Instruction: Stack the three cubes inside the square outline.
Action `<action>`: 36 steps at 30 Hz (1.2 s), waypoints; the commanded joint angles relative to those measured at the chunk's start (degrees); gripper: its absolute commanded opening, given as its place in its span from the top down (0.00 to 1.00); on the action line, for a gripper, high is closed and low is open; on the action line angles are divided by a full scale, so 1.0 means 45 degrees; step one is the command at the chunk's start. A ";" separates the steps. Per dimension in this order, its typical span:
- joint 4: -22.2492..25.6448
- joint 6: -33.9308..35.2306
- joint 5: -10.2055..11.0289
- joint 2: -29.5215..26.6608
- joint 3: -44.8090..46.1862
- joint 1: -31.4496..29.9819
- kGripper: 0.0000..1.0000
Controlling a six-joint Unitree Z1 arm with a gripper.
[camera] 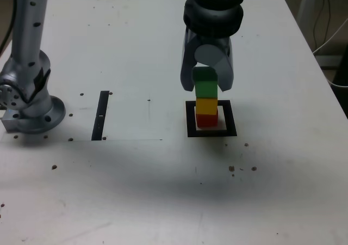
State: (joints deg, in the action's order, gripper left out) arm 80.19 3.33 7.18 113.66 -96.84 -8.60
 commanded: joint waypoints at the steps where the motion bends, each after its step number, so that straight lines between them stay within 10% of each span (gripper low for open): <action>1: 0.0055 -0.0100 0.0003 0.0039 0.0034 -0.0023 0.75; 19: 0.0175 -0.0427 0.0088 0.0009 0.0021 0.0000 0.03; 36: 0.0346 -0.1076 0.0313 -0.3464 0.0796 0.0195 0.01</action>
State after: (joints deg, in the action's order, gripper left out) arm 81.26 -0.53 9.15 101.39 -93.80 -8.21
